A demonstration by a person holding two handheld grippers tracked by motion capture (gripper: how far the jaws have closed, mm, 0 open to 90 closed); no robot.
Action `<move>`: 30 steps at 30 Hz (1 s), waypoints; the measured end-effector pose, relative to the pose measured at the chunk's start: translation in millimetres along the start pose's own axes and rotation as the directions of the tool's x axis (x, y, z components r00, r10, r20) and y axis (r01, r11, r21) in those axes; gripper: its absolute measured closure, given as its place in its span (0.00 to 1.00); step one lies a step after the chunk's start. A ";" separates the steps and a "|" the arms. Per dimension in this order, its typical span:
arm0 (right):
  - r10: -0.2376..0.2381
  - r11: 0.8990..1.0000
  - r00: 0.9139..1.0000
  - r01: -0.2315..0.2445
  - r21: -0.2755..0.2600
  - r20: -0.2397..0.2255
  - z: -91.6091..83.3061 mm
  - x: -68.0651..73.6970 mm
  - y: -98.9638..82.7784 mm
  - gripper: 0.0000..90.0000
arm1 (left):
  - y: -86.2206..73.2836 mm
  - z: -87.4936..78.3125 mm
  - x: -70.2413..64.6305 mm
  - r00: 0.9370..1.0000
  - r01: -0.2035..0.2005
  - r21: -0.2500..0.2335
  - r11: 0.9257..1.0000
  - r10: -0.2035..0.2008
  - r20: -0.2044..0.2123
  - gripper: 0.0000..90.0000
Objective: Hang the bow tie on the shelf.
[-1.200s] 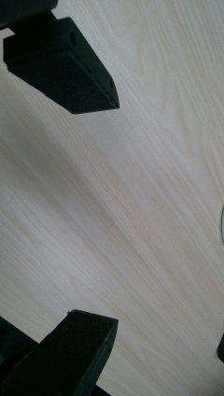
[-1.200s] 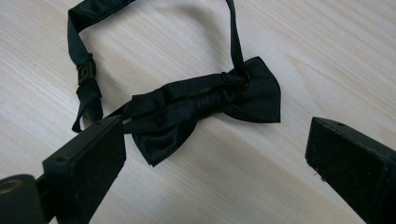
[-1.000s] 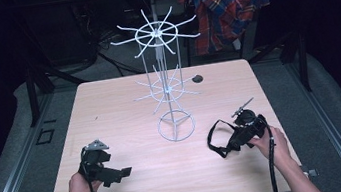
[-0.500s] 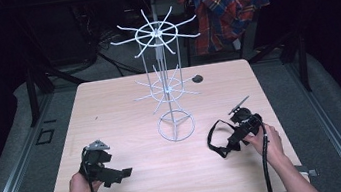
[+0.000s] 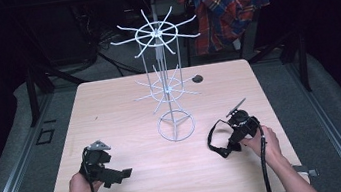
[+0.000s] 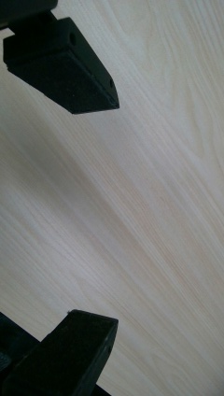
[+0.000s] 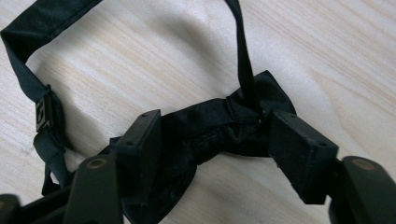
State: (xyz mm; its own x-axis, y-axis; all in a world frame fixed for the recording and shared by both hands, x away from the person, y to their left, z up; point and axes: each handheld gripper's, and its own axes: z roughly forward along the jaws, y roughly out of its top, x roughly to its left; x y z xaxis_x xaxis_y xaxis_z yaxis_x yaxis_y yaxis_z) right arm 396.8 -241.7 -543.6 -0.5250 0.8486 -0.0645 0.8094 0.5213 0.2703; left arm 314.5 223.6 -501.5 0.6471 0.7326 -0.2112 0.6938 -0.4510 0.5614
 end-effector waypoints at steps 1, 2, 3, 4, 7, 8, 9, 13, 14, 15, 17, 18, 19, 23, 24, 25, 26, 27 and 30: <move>0.004 1.000 1.000 -0.004 -0.003 -0.001 0.2 1.1 0.1 0.42 | 0.0 0.0 -0.2 1.000 0.002 -0.001 1.000 -0.002 -0.001 0.00; 0.005 1.000 1.000 -0.005 -0.005 -0.003 0.2 2.0 0.2 0.43 | 0.0 0.0 -0.4 1.000 0.001 0.000 1.000 -0.001 -0.001 0.00; 0.004 1.000 1.000 -0.004 -0.005 -0.004 0.3 2.2 0.2 0.45 | 0.0 0.2 -0.9 1.000 0.001 -0.001 1.000 -0.001 -0.006 0.00; 0.005 1.000 1.000 -0.005 -0.005 -0.007 0.2 2.3 0.1 0.46 | 0.1 0.2 -0.7 1.000 -0.005 0.003 1.000 0.005 -0.004 0.00; 0.009 1.000 1.000 -0.009 -0.003 -0.008 0.2 1.0 -0.4 0.48 | 0.0 0.7 -1.2 1.000 0.001 0.000 1.000 -0.001 -0.003 0.00; 0.013 1.000 1.000 -0.013 -0.005 -0.012 0.2 0.7 -0.6 0.49 | 0.0 0.9 -1.3 1.000 0.003 -0.001 1.000 -0.003 -0.003 0.00; 0.023 1.000 1.000 -0.024 -0.014 -0.013 0.7 0.9 -1.0 0.51 | 0.0 0.9 -1.3 1.000 0.003 0.000 1.000 -0.003 -0.004 0.00; 0.029 0.999 0.999 -0.030 -0.017 -0.030 -0.2 0.6 -1.5 0.56 | 0.1 1.0 -1.6 1.000 -0.001 0.002 1.000 0.001 -0.005 0.00; 0.026 0.999 0.999 -0.027 -0.018 -0.034 -0.4 0.5 -1.6 0.58 | 0.1 0.9 -1.5 1.000 -0.001 0.003 1.000 0.001 -0.002 0.00; 0.027 0.999 0.999 -0.027 -0.019 -0.026 -0.3 0.6 -1.7 0.59 | 0.1 0.9 -1.5 1.000 -0.002 0.004 1.000 0.002 -0.002 0.00; 0.039 0.999 0.999 -0.041 -0.033 -0.036 0.5 0.4 -2.6 0.61 | 0.1 0.6 -1.2 1.000 -0.006 0.009 1.000 0.006 -0.002 0.00; 0.043 0.998 0.998 -0.045 -0.037 -0.038 0.6 0.1 -2.7 0.63 | 0.0 0.8 -1.5 1.000 -0.002 0.007 1.000 0.002 -0.003 0.00; 0.045 0.998 0.998 -0.046 -0.038 -0.046 0.4 0.0 -2.9 0.64 | 0.0 0.8 -1.4 1.000 -0.003 0.006 1.000 0.003 -0.003 0.00; 0.053 0.997 0.998 -0.055 -0.049 -0.036 0.6 1.4 -3.3 0.69 | 0.0 0.6 -1.3 1.000 -0.007 0.011 1.000 0.007 -0.002 0.00; 0.047 0.998 0.998 -0.048 -0.042 -0.040 0.1 0.9 -3.0 0.70 | 0.0 0.6 -1.4 1.000 -0.007 0.011 1.000 0.007 -0.002 0.00; 0.045 0.998 0.998 -0.047 -0.044 -0.040 -0.2 0.9 -3.3 0.72 | 0.0 0.9 -1.7 1.000 -0.003 0.009 1.000 0.003 -0.002 0.00; 0.048 0.997 0.998 -0.050 -0.050 -0.038 0.1 1.2 -3.6 0.73 | 0.0 0.9 -1.8 1.000 -0.003 0.008 1.000 0.003 -0.003 0.00; 0.046 0.997 0.998 -0.048 -0.053 -0.039 0.0 1.2 -3.8 0.73 | 0.0 1.1 -1.8 1.000 -0.003 0.009 1.000 0.003 -0.003 0.00; 0.044 0.997 0.998 -0.047 -0.060 -0.054 -0.5 0.6 -4.7 0.75 | 0.2 1.2 -2.0 1.000 -0.005 0.011 1.000 0.005 -0.003 0.00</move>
State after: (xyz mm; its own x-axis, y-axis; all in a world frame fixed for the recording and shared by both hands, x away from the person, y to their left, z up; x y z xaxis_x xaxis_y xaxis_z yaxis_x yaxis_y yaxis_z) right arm 392.6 -243.8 -544.4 -0.5026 0.8645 -0.0010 0.8160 0.4748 0.3299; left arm 313.7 221.5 -501.9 0.6494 0.7320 -0.2058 0.6940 -0.4600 0.5538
